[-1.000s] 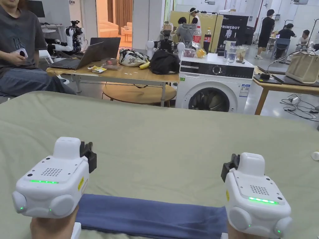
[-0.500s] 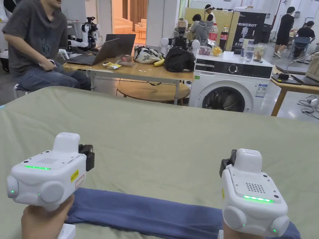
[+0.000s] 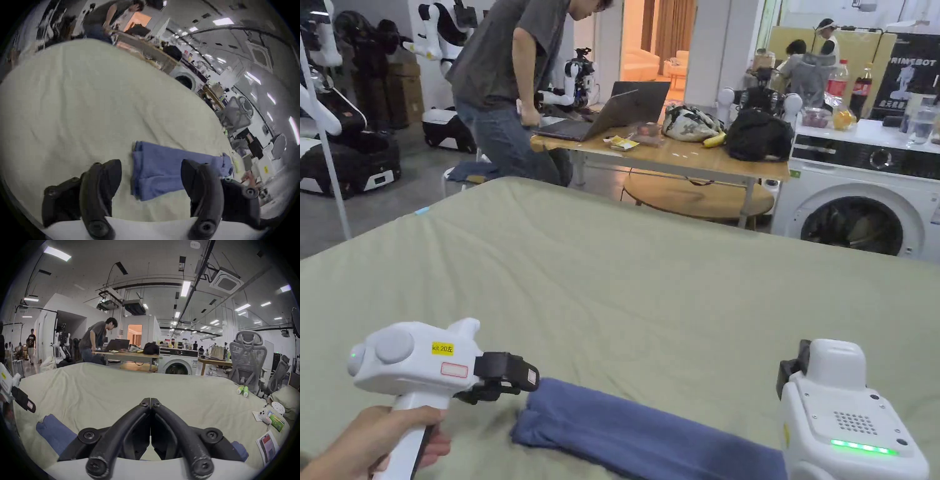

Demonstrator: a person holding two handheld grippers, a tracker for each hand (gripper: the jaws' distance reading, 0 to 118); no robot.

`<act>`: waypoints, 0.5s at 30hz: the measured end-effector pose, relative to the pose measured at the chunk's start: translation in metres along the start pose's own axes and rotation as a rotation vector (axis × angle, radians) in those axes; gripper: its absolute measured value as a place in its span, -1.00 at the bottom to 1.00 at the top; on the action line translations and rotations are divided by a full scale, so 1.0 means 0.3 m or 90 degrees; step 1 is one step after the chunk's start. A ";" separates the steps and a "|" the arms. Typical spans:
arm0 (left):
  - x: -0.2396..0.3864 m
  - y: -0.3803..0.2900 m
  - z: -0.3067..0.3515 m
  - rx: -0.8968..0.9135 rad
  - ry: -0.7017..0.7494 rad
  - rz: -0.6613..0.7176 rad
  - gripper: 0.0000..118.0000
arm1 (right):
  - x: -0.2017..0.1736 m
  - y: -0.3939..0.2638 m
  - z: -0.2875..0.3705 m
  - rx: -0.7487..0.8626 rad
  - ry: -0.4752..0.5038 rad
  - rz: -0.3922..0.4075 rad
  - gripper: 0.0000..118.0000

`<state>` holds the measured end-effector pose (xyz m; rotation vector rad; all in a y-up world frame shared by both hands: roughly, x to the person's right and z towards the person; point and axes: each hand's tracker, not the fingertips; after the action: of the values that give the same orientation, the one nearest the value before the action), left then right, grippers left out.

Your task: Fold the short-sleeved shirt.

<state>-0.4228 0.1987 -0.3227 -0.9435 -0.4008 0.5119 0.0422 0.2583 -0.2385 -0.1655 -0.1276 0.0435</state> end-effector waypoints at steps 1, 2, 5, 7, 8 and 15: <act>-0.026 0.001 -0.024 -0.022 -0.024 0.025 0.29 | -0.002 -0.005 -0.001 -0.003 0.002 0.000 -1.00; -0.050 -0.002 -0.050 -0.048 -0.071 0.047 0.29 | -0.003 -0.008 0.001 -0.006 0.004 0.001 -1.00; -0.069 -0.034 -0.134 -0.108 -0.122 0.097 0.29 | 0.007 -0.020 0.002 -0.014 0.001 0.009 -1.00; -0.093 -0.017 -0.176 -0.087 -0.128 0.080 0.29 | 0.026 -0.028 -0.001 -0.018 -0.003 0.013 -1.00; -0.104 0.000 -0.189 -0.054 -0.153 0.085 0.29 | 0.034 -0.031 -0.001 -0.021 -0.006 0.013 -1.00; -0.018 -0.070 -0.218 -0.060 -0.176 0.135 -0.16 | 0.103 -0.049 -0.008 -0.035 -0.029 0.004 -1.00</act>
<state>-0.3873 0.1425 -0.3401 -1.0148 -0.5809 0.8283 0.0735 0.2452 -0.2346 -0.2200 -0.1737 0.0493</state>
